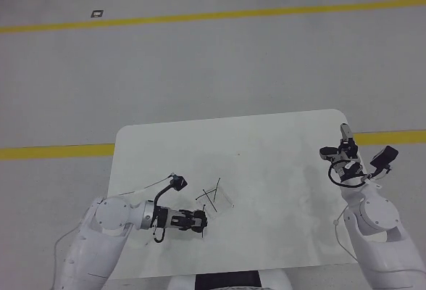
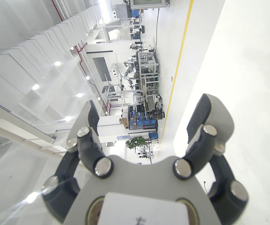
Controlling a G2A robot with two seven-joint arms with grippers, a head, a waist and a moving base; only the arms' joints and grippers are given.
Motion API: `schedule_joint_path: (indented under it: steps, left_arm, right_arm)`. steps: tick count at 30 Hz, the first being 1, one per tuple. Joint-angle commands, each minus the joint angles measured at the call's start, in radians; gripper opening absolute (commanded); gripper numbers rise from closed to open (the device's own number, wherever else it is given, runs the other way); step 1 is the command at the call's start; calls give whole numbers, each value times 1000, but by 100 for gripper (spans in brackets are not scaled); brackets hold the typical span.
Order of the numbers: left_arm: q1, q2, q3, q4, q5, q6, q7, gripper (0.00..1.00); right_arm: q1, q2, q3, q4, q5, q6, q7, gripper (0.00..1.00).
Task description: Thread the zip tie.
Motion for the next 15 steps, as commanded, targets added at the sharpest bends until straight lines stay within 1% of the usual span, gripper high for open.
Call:
schedule_joint_path:
  steps: [1, 3, 4, 6, 9, 10, 11, 13, 15]
  left_arm:
    - [0, 0, 0, 0, 0, 0, 0, 0]
    - [0, 1, 3, 3, 16, 13, 57, 0]
    - [4, 3, 1, -5, 42, 10, 93, 0]
    - [19, 7, -5, -23, 83, 7, 143, 0]
    - [66, 16, -22, -81, 215, 0, 265, 0]
    - [75, 17, -25, -92, 242, 0, 289, 0]
    - [95, 19, -26, -114, 291, 0, 330, 0]
    - [120, 23, -26, -144, 345, 0, 375, 0]
    - [147, 28, -33, -176, 422, 5, 429, 0]
  right_arm:
    - [0, 0, 0, 0, 0, 0, 0, 100]
    - [0, 0, 0, 0, 0, 0, 0, 100]
    - [0, 0, 0, 0, 0, 0, 0, 100]
    - [0, 0, 0, 0, 0, 0, 0, 100]
    - [0, 0, 0, 0, 0, 0, 0, 100]
    - [0, 0, 0, 0, 0, 0, 0, 100]
    - [0, 0, 0, 0, 0, 0, 0, 100]
    - [0, 0, 0, 0, 0, 0, 0, 100]
    - [0, 0, 0, 0, 0, 0, 0, 100]
